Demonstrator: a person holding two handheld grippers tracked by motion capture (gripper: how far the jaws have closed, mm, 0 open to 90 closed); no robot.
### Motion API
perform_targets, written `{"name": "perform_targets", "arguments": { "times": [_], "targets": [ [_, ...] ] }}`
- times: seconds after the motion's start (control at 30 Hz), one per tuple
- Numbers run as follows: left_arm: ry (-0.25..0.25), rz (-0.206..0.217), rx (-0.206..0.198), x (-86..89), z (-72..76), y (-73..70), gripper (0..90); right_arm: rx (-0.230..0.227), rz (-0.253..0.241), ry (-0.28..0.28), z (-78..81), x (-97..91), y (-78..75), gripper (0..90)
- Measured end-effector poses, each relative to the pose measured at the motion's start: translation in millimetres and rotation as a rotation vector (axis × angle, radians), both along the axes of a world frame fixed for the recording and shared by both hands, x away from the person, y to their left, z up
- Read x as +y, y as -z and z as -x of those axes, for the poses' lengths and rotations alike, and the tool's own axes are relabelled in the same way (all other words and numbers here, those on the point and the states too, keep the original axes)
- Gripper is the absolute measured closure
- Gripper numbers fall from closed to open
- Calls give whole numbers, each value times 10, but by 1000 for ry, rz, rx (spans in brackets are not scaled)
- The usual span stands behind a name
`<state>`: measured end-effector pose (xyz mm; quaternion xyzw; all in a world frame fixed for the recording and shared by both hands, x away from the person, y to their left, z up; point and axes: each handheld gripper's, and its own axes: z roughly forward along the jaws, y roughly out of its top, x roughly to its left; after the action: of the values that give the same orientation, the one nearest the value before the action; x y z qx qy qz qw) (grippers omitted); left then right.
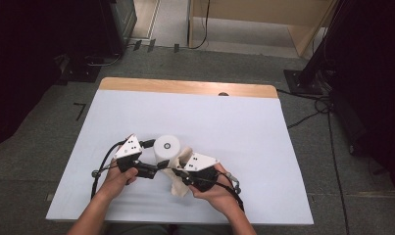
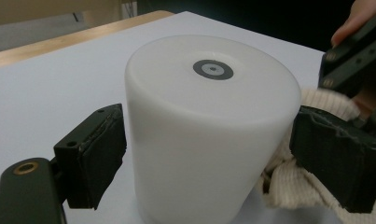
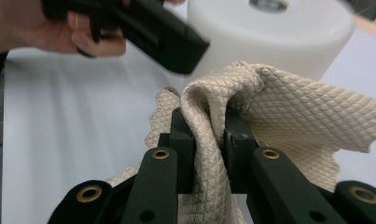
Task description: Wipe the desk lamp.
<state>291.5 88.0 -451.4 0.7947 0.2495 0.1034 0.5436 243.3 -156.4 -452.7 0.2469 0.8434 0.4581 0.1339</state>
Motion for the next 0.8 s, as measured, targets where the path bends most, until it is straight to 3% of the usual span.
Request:
{"name": "perform_targets", "arguments": {
  "times": [0.2, 0.43, 0.8],
  "targets": [
    [2, -3, -4, 4, -17, 10, 80, 76, 68, -16, -36, 64, 265, 774],
    [29, 10, 1, 12, -87, 28, 78, 78, 47, -11, -48, 43, 258, 774],
    [89, 15, 2, -95, -183, 47, 63, 87, 57, 4, -27, 24, 277, 773]
  ]
}}
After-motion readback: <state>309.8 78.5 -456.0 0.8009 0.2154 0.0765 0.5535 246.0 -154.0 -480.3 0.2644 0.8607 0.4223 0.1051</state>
